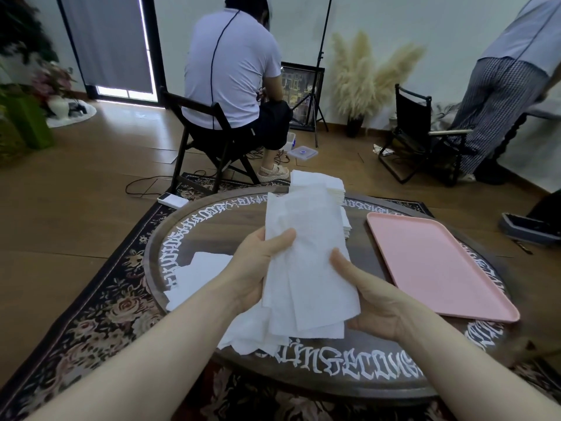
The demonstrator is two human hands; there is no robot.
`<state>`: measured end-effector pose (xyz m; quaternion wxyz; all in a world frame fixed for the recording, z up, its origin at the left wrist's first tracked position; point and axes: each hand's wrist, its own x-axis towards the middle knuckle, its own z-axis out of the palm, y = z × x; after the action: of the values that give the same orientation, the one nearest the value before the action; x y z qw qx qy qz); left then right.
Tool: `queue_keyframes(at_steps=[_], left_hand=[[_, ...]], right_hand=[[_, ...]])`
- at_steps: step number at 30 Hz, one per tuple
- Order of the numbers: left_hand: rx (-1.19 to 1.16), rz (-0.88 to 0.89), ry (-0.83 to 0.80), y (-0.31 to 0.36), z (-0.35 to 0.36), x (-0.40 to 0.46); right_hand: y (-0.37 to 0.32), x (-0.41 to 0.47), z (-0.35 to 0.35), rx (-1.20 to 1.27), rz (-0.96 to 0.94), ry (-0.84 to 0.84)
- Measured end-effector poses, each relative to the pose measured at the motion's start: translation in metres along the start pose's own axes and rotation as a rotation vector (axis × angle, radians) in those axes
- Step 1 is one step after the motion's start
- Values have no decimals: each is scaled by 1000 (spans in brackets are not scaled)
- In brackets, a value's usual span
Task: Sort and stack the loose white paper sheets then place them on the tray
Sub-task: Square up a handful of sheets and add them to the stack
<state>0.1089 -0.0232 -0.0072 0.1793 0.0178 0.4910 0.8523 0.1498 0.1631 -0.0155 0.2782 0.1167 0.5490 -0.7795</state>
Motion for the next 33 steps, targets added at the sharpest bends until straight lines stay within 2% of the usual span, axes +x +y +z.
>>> queue_keyframes(at_steps=[3,5,8,10,14,19,27,31,33], left_hand=[[-73,-34,-44,4,-4,0],[11,-43,-1,5,-7,1],[249,-14,132,1,-13,6],[285,-2,148,-2,-13,6],[313,-4,127,-5,-9,5],[456,49,264,1,-13,6],[427,208,459,16,-18,6],[467,259,435,19,-18,7],[428,287,353,24,-16,6]], right_hand=[[1,0,1,101,-27,-147],[-1,1,2,194,-128,-176],[-6,1,3,146,-260,-25],[-6,2,3,25,-259,90],[4,5,4,-50,-184,193],[-1,9,-1,-13,-334,439],[-7,9,-15,48,-417,600],[-5,10,-15,7,-376,629],[-5,10,-16,-10,-371,655]])
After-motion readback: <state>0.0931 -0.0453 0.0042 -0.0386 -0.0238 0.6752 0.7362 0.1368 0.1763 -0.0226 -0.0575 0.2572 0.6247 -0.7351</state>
